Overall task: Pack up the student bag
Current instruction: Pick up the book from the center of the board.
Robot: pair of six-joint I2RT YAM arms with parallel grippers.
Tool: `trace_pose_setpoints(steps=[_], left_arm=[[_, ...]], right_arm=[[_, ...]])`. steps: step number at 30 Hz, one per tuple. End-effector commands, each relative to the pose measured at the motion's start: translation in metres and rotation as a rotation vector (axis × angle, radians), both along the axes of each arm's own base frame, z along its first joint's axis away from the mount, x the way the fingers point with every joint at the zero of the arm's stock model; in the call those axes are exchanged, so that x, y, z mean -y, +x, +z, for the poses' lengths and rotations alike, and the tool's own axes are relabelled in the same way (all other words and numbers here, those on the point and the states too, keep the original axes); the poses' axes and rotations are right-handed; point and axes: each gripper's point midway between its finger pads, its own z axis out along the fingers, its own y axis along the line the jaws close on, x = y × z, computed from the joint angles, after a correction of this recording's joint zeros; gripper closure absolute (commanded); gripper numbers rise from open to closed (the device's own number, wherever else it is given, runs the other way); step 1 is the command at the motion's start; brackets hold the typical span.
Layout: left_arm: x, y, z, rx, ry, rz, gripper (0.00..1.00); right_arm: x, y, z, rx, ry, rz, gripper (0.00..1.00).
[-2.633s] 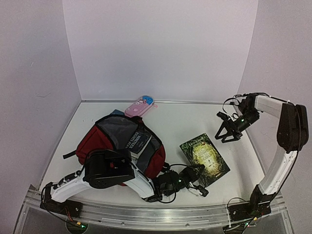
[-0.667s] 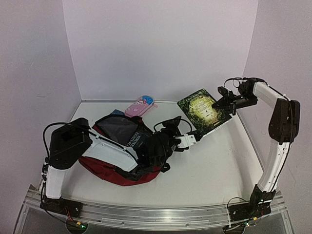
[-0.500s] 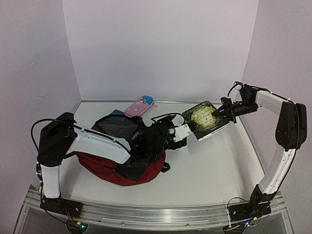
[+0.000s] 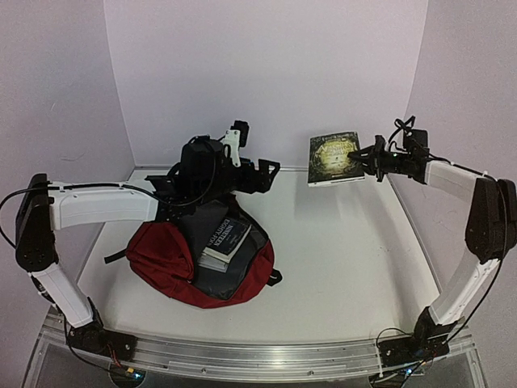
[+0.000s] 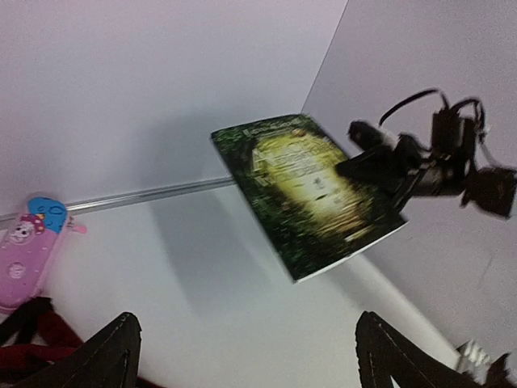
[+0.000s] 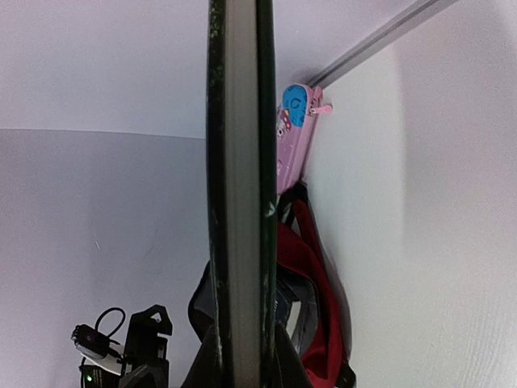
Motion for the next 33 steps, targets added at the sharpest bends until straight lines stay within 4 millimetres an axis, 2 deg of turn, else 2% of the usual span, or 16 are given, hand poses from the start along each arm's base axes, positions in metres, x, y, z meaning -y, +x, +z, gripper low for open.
trace_pose_setpoints(steps=[1, 6, 10, 13, 21, 26, 33], left_arm=[[0.014, -0.018, 0.048, -0.153, -0.366, -0.123, 0.07], [0.025, -0.02, 0.063, -0.214, -0.578, -0.203, 0.07], [0.026, -0.016, 0.061, -0.252, -0.68, -0.2, 0.08], [0.027, -0.016, 0.06, -0.274, -0.739, -0.219, 0.11], [0.049, -0.007, 0.05, -0.349, -0.81, -0.287, 0.2], [0.052, 0.002, 0.052, -0.337, -0.843, -0.307, 0.25], [0.054, 0.015, 0.046, -0.333, -0.864, -0.32, 0.32]], right_arm=[[-0.036, -0.009, 0.095, 0.284, 0.131, -0.007, 1.0], [-0.049, -0.015, 0.118, 0.369, 0.162, -0.071, 1.0], [-0.054, -0.022, 0.137, 0.428, 0.195, -0.113, 1.0], [-0.053, -0.025, 0.143, 0.441, 0.207, -0.146, 1.0], [-0.058, -0.024, 0.139, 0.378, 0.296, -0.18, 1.0], [-0.063, -0.029, 0.137, 0.357, 0.323, -0.164, 1.0], [-0.08, -0.044, 0.134, 0.369, 0.324, -0.105, 1.0]])
